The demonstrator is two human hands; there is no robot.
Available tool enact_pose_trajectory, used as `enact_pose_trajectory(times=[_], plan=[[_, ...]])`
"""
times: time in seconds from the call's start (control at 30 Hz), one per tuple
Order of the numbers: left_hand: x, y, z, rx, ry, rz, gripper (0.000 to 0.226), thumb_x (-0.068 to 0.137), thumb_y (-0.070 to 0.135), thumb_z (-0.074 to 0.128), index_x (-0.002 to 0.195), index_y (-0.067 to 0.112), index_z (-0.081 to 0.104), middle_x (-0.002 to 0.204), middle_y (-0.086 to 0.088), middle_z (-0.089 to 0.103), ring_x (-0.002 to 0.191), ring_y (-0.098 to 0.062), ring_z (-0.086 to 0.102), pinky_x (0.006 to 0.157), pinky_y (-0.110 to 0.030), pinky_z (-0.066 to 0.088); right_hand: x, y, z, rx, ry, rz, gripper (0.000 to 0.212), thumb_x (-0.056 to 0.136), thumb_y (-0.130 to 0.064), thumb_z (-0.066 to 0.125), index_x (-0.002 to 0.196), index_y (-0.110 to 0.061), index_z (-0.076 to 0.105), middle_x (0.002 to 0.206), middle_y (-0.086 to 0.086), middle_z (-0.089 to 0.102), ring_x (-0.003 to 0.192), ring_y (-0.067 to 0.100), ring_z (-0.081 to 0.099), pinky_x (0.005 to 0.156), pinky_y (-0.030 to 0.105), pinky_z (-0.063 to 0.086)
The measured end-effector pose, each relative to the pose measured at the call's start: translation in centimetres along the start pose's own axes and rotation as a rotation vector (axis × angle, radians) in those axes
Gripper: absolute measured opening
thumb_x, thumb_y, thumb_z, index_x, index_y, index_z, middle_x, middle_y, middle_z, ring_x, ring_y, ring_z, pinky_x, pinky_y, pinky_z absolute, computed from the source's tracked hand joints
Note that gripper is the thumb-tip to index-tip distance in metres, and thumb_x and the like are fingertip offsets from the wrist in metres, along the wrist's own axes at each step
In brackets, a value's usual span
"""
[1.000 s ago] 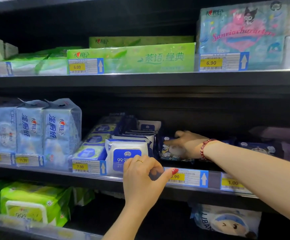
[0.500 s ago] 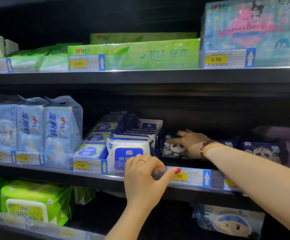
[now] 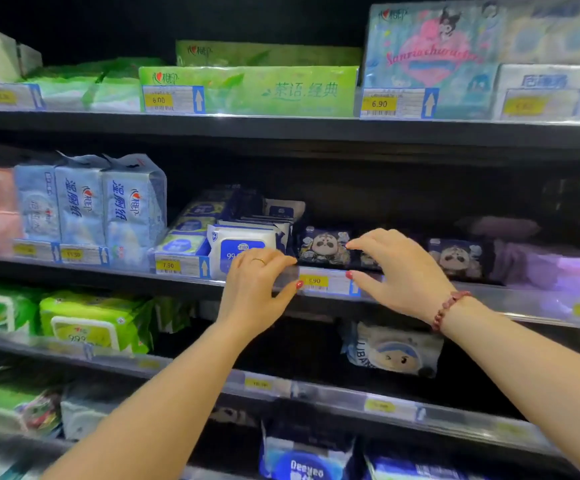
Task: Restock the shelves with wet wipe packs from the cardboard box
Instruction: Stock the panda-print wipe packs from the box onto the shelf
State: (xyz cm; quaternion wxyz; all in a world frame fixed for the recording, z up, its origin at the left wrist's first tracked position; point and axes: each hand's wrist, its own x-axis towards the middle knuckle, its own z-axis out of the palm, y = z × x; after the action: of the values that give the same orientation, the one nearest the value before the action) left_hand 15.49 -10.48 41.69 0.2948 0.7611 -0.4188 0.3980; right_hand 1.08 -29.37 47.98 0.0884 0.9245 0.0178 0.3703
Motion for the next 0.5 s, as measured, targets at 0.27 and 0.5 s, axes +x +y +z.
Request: enact_pose_trajectory(times=[0.27,0.5], plan=[[-11.9,3.1,1.2,0.013,-0.108,0.241,0.042,0.082,0.031,0.067,0.119,0.012,0.065,0.121,-0.009,0.062,0.111,-0.029,0.058,0.094,-0.04,0.047,-14.3,-5.0,4.4,0.076,-0.005,0.071,0.048,0.077,-0.037,0.07,0.119,-0.015,0.062,0.114,0.005,0.063,0.106,0.027,0.059,0.081,0.04,0.052],[-26.0,4.5,4.8,-0.02,-0.471,0.193,0.047,0.075,0.036,0.069,0.117,0.016,0.063,0.118,-0.009,0.063,0.106,-0.029,0.06,0.09,-0.039,0.051,-27.0,-8.9,11.2,0.193,-0.247,0.265,0.047,0.075,-0.044,0.056,0.115,-0.019,0.062,0.113,0.003,0.062,0.103,0.027,0.06,0.082,0.039,0.052]])
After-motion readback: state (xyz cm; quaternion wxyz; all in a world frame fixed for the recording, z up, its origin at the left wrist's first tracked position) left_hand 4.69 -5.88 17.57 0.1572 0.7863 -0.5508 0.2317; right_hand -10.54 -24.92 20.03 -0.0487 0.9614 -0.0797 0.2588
